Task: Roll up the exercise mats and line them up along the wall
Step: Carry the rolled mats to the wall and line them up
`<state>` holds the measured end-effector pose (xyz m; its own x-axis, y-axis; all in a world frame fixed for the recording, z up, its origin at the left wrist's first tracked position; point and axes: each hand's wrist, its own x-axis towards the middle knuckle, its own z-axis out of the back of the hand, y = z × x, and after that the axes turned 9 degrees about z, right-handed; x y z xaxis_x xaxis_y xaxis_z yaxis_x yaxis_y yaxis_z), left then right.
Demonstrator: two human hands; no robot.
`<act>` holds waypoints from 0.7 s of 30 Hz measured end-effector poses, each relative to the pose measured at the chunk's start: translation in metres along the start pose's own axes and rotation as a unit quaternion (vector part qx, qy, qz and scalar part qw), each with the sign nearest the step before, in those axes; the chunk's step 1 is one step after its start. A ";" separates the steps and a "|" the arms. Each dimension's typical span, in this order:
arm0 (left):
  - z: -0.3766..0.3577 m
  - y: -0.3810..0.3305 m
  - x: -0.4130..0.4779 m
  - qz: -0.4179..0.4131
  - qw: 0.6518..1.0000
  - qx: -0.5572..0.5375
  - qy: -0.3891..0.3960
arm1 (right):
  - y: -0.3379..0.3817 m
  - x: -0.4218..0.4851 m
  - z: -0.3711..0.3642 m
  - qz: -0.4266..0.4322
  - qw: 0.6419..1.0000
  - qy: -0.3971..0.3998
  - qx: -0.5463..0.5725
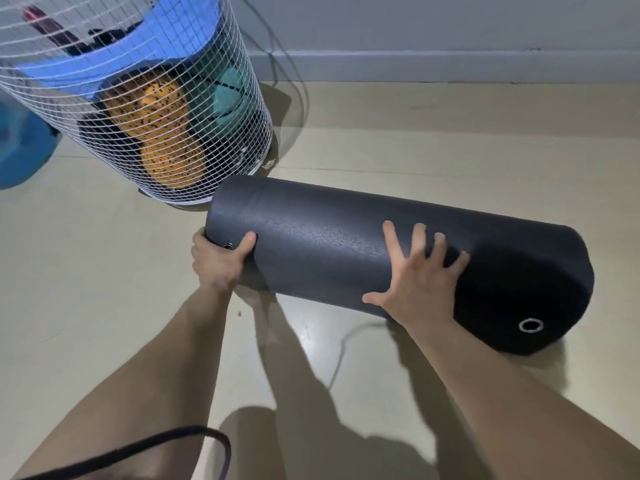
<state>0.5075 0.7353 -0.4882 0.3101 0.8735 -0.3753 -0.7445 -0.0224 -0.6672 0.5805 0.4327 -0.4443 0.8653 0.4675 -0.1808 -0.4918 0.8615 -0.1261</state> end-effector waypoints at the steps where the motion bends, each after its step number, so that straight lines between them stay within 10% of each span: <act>1: 0.001 0.001 0.002 0.004 1.000 -0.004 0.000 | -0.004 0.001 0.001 0.008 1.000 -0.004 -0.001; 21: 0.019 -0.015 0.008 0.042 0.981 -0.063 0.178 | -0.077 0.060 0.034 0.160 0.975 0.142 0.055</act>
<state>0.5100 0.7519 -0.4686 0.4541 0.6406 -0.6192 -0.7051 -0.1664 -0.6893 0.6738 0.4016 -0.4122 0.5999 0.6558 -0.4583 -0.7051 0.7040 0.0845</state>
